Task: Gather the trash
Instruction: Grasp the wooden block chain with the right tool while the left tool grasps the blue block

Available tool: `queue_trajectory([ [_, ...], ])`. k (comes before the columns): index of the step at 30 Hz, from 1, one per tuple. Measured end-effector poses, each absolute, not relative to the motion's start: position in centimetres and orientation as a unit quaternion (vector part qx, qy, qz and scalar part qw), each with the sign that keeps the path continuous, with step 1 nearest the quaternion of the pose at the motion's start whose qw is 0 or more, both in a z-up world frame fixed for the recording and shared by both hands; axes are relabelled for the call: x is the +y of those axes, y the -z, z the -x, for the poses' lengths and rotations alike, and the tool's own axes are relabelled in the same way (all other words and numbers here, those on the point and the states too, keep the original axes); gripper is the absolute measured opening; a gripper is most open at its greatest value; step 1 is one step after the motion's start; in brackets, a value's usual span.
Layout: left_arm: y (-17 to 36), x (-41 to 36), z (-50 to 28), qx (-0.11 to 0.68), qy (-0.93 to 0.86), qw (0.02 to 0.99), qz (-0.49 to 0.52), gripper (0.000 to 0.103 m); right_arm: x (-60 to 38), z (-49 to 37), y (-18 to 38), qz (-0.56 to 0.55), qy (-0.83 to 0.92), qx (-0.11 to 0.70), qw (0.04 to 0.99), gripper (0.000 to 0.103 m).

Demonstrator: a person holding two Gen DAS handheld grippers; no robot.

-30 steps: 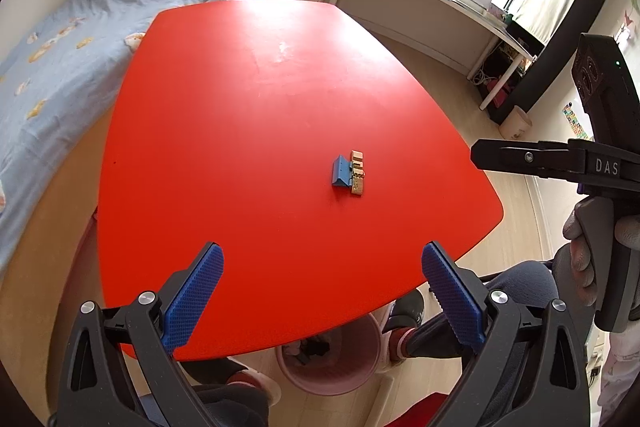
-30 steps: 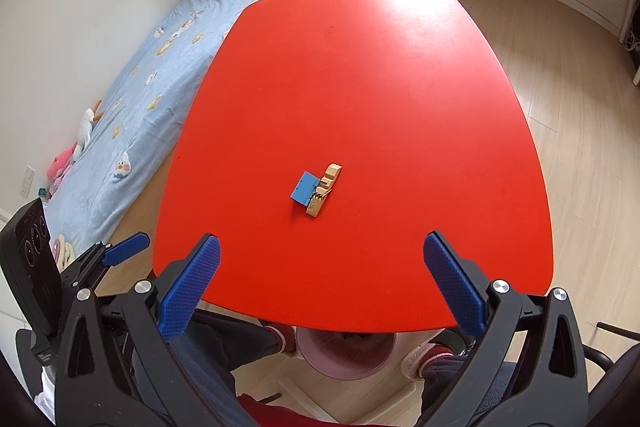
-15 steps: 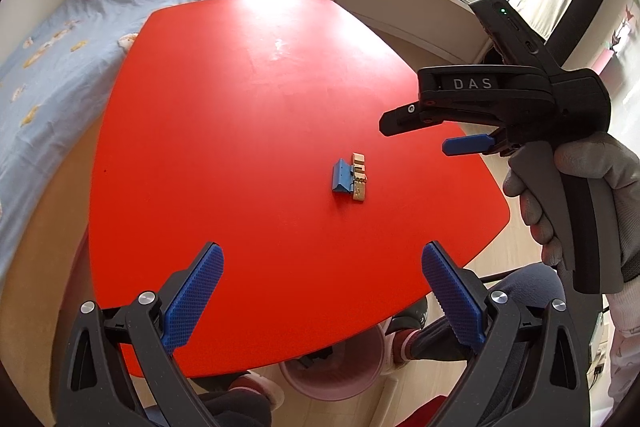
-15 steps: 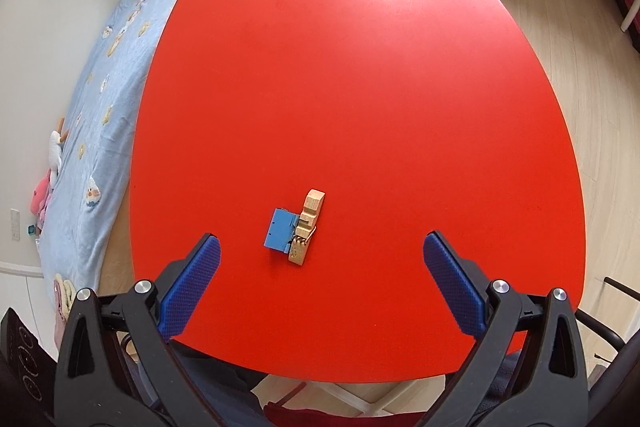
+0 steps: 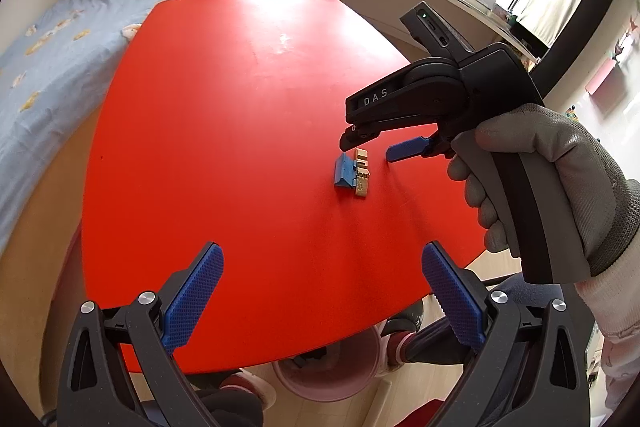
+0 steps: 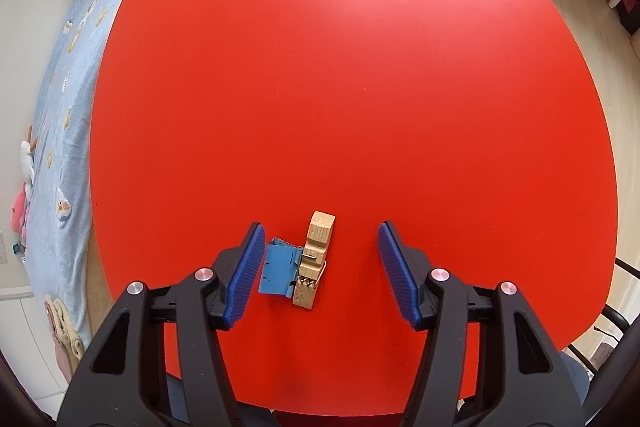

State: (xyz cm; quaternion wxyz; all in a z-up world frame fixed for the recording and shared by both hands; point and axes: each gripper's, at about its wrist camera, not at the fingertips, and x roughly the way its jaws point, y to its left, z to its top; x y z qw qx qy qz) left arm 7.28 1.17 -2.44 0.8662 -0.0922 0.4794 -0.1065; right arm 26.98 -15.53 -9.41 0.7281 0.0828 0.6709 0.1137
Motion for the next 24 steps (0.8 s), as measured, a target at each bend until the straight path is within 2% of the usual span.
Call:
queue_trajectory([
  [12, 2.4, 1.1, -7.5, 0.474, 0.108, 0.869, 0.096, 0.095, -15.3, -26.8, 9.5, -0.070, -0.090, 0.675, 0.729, 0.020],
  [24, 2.8, 0.4, -8.2, 0.479, 0.105, 0.867, 0.089, 0.095, -13.4, -26.8, 9.4, -0.022, -0.084, 0.669, 0.738, 0.018],
])
